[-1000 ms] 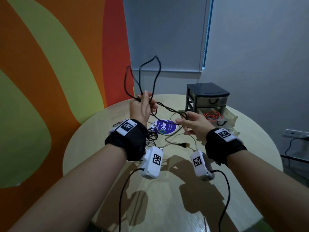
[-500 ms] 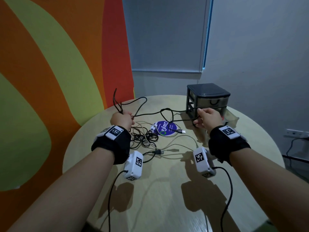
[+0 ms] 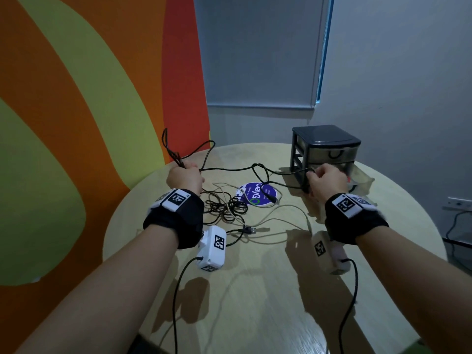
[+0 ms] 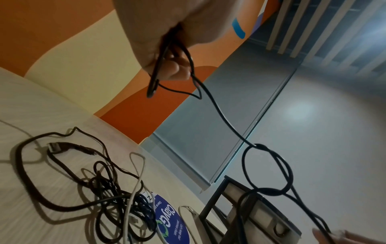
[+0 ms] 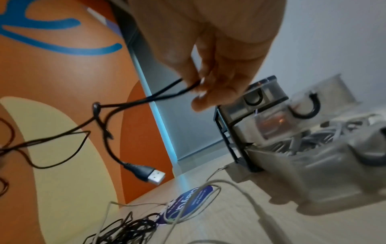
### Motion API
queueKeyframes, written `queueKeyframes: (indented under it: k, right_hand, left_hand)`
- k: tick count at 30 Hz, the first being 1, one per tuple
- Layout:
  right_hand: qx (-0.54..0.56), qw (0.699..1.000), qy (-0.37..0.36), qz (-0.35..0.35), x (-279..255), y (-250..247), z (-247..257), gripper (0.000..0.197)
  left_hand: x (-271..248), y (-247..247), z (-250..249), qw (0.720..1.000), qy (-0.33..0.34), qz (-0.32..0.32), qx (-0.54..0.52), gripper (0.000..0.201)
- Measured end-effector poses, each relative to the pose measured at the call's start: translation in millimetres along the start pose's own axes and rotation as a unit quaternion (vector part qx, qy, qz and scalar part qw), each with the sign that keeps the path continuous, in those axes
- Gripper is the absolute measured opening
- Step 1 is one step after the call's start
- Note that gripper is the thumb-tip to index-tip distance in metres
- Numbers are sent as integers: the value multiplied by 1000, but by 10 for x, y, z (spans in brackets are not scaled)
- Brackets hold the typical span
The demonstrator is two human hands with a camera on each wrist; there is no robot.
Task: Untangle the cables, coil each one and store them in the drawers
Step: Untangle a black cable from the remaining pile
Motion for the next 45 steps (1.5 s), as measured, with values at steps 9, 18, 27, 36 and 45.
queueKeyframes:
  k: [9,18,27,36,45]
  right_hand:
    - [70,949,-104,290,-320,194,241,46]
    - [35,974,5,223,-418,300,139,33]
    - [114,951,37,287,-417,214,116,21]
    - [157,953,102,239,-312,243,86,18]
    - [139,960,139,200,-254,209,79,21]
  left_hand:
    - [-421,247,-77,983,90,157,-30,32]
    - [-658,295,-288,957,82,239,-144,34]
    - [-633,337,-361,947,52,252,-193,35]
    - [-403,229,-292,970,52,184,-150,36]
    - [-309,213,33,991,39,109,-68,36]
Point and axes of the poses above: each hand's wrist, its own x-axis towards the middle knuckle, its own y-axis out of the palm, z = x × y, the point moved 1 cm from there along x, towards the middle knuckle, and after that the axes turned 2 degrees about y, right-handed, at the moved point
